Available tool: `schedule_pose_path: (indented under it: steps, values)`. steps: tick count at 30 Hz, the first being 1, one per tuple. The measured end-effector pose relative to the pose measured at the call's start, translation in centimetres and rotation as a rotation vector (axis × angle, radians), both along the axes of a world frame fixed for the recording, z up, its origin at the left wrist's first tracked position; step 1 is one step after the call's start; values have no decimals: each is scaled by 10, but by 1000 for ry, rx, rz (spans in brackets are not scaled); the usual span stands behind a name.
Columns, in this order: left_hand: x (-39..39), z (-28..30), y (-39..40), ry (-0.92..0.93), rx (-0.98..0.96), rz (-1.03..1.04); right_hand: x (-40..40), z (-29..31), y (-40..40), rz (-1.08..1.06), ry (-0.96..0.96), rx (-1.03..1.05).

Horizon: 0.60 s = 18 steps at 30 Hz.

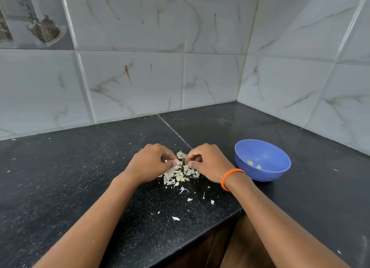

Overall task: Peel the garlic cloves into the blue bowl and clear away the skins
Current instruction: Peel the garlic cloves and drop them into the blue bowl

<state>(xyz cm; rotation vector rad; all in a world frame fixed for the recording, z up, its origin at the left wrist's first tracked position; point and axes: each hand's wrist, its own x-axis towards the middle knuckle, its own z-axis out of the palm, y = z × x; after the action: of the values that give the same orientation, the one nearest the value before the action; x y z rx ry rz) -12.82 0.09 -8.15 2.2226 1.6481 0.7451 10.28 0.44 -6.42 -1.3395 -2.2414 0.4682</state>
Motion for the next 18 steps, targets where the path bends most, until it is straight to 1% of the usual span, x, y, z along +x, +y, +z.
schedule_pose_path:
  steps: [5,7,10,16,18]
  values:
    - [-1,-2,-2,68,-43,3,-12,-9,-10,119,-132,9]
    - [-1,-3,0,73,-36,5,-17,-14,-12,126,-165,10]
    - [0,-5,2,72,-34,-6,-20,-18,-12,111,-126,40]
    - [4,-7,2,62,-26,-21,-21,-17,-8,103,-144,84]
    - [3,-8,2,44,-21,-21,-19,-17,-5,81,-81,73]
